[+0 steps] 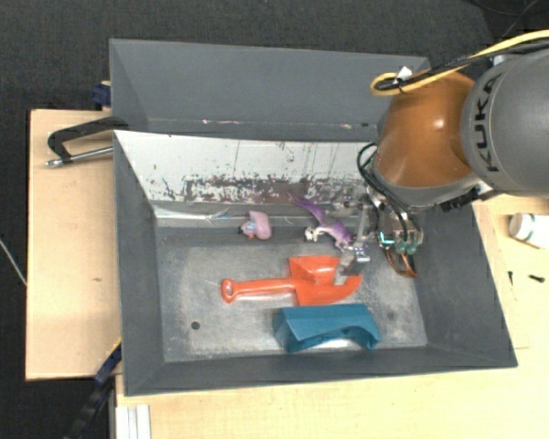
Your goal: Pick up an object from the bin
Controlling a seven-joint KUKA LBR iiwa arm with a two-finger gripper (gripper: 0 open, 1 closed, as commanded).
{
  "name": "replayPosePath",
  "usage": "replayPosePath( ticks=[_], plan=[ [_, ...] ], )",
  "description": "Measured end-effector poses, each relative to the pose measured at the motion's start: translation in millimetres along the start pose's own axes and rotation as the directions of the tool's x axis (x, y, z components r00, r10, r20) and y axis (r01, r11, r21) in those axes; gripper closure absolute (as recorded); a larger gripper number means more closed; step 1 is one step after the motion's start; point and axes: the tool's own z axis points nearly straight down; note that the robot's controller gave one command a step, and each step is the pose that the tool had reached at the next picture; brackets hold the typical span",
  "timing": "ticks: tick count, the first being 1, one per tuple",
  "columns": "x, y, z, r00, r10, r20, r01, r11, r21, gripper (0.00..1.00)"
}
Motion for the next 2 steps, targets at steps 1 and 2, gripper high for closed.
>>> replayPosePath(
  ticks=[1,2],
  plan=[
    [-1.6,-0.1,-4.3,1.0,0.0,0.007,0.0,1.0,0.0,0.0],
    [-16.7,1.5,58.3,0.945,-0.326,0.019,0.326,0.945,0.004,1.0]
  ],
)
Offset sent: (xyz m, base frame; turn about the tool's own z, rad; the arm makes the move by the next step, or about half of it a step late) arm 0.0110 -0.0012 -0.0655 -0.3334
